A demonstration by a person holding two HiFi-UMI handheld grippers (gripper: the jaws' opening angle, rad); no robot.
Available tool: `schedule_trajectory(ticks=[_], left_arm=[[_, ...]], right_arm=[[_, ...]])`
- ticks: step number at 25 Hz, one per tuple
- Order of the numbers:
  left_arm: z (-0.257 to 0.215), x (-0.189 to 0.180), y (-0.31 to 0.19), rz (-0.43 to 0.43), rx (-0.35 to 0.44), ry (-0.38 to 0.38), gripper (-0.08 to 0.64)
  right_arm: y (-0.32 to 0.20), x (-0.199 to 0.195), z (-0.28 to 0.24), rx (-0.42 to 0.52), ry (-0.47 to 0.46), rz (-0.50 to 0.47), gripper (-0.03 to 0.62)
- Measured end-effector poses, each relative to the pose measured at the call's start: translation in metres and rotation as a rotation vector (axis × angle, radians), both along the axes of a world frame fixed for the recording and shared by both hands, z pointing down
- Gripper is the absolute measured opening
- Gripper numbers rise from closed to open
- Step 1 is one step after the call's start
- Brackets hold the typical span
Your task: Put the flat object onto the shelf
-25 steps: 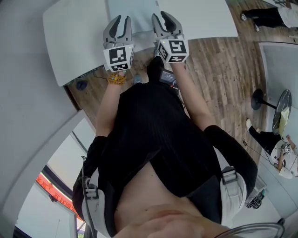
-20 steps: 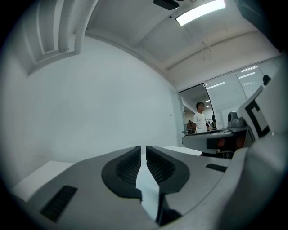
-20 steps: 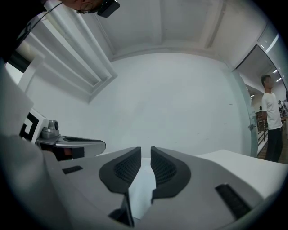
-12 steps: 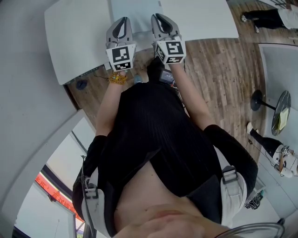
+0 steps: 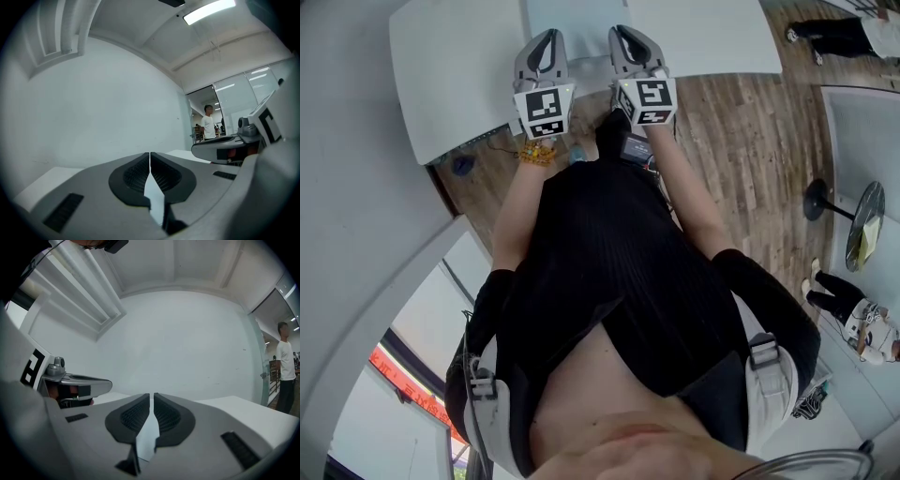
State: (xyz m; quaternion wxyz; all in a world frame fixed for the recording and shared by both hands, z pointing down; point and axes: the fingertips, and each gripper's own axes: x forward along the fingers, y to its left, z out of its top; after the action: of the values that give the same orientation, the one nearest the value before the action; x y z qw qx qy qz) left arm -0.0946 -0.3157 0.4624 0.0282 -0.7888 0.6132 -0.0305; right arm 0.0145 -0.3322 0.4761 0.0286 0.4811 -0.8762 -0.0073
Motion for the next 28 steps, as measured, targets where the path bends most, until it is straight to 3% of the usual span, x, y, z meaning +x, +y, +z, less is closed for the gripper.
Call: schedule_trajectory(ticks=[5, 28], left_arm=[[0.001, -0.003, 0.02, 0.008, 0.002, -0.002, 0.02], [0.006, 0.006, 0.013, 0.045, -0.015, -0.016, 0.018]], right_arm=[[0.019, -0.002, 0.003, -0.009, 0.007, 0.006, 0.044], [0.011, 0.014, 0.008, -0.035, 0.012, 0.036, 0.041]])
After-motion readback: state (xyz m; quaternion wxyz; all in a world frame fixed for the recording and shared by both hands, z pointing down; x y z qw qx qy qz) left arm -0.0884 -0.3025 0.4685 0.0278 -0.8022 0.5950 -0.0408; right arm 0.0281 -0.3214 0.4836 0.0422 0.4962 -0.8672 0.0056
